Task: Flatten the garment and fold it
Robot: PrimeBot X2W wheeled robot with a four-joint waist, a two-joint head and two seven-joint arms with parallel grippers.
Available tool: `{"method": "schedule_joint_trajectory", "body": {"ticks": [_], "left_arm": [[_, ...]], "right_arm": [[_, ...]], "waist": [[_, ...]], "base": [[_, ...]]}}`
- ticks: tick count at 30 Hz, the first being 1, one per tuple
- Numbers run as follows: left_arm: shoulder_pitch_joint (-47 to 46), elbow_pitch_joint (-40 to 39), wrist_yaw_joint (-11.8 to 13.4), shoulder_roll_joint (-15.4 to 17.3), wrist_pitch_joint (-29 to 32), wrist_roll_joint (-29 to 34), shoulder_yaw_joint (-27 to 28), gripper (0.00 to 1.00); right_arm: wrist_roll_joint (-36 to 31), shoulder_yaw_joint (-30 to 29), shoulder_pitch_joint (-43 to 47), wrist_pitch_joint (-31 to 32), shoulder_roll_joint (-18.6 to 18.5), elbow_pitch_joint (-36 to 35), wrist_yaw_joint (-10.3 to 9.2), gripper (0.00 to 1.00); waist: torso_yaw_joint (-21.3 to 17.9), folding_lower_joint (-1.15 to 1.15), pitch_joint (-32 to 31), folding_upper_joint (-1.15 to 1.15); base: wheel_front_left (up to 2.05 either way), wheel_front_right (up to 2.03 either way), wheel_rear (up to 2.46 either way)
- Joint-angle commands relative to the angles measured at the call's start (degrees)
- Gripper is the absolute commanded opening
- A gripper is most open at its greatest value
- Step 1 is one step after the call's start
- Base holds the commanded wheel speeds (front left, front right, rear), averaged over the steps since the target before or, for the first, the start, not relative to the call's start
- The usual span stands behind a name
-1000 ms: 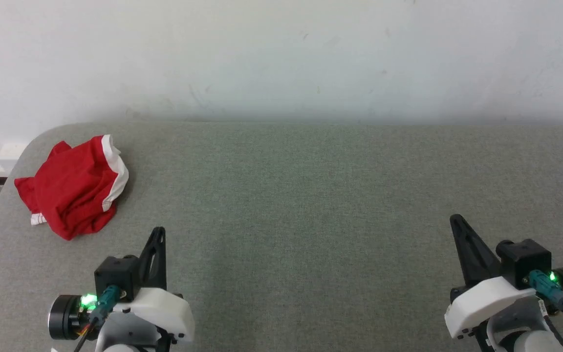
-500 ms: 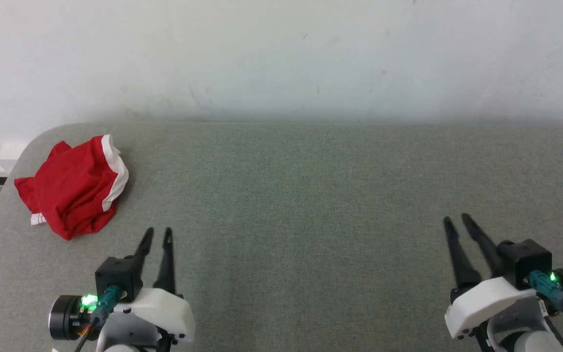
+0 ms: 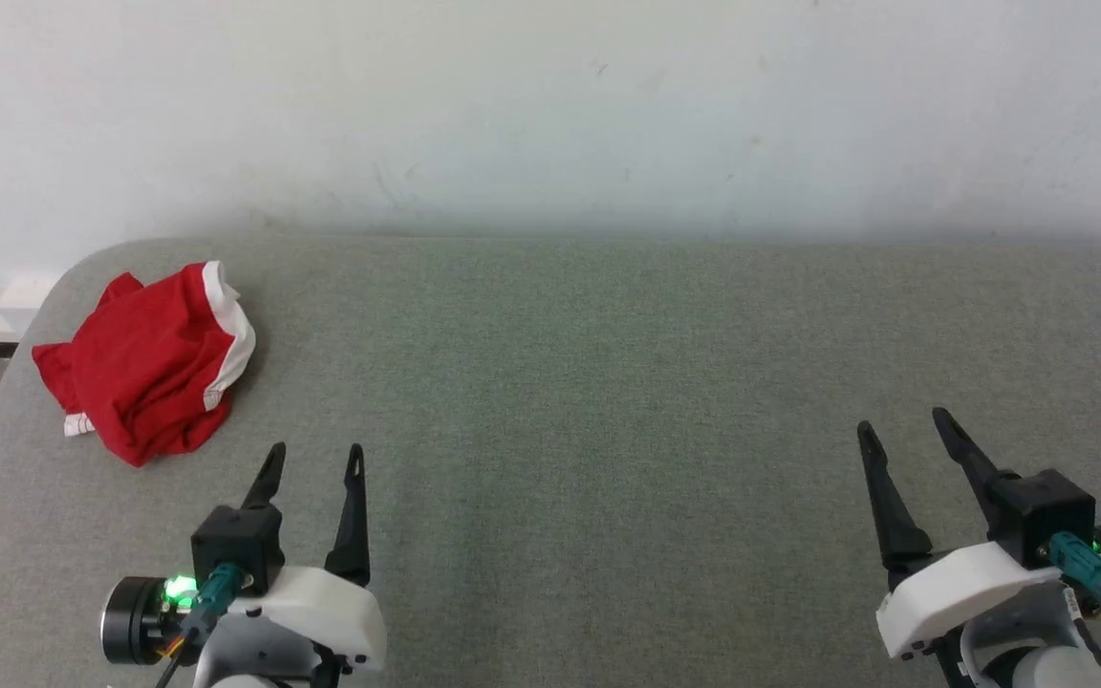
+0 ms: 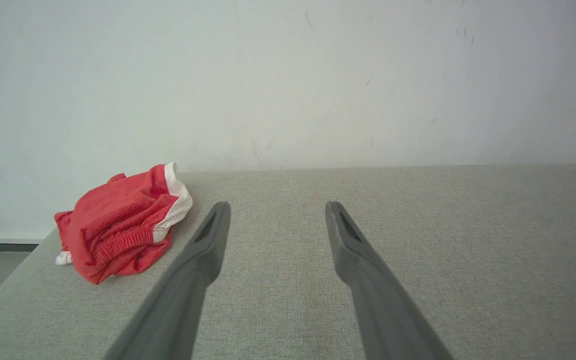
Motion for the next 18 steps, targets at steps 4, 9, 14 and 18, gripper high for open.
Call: {"method": "schedule_joint_trajectory", "body": {"ticks": [4,9,14,18], "left_arm": [[0.41,0.30,0.68,0.03,-0.87,-0.22,-0.36,1.00],[0.53,0.39,0.87,0.03,-1.47,-0.31,-0.58,1.00],[0.77,0.50,1.06,0.05,-2.07,-0.39,-0.78,1.00],[1.09,0.58,1.26,0.06,-2.54,-0.58,-0.79,1.00]], "right_arm": [[0.25,0.14,0.35,-0.84,0.05,-0.39,-0.02,1.00],[0.36,0.29,0.60,-1.44,0.06,-0.58,-0.02,1.00],[0.56,0.40,0.95,-2.04,0.07,-0.54,-0.03,1.00],[0.79,0.41,1.18,-2.52,0.08,-0.51,-0.03,1.00]], "waist": [[0.44,0.00,-0.05,0.00],[1.36,0.00,-0.16,0.00],[2.78,0.00,-0.39,0.00],[4.07,0.00,-0.60,0.00]], "base": [[0.00,0.00,0.00],[0.00,0.00,0.00],[0.00,0.00,0.00],[0.00,0.00,0.00]]}}
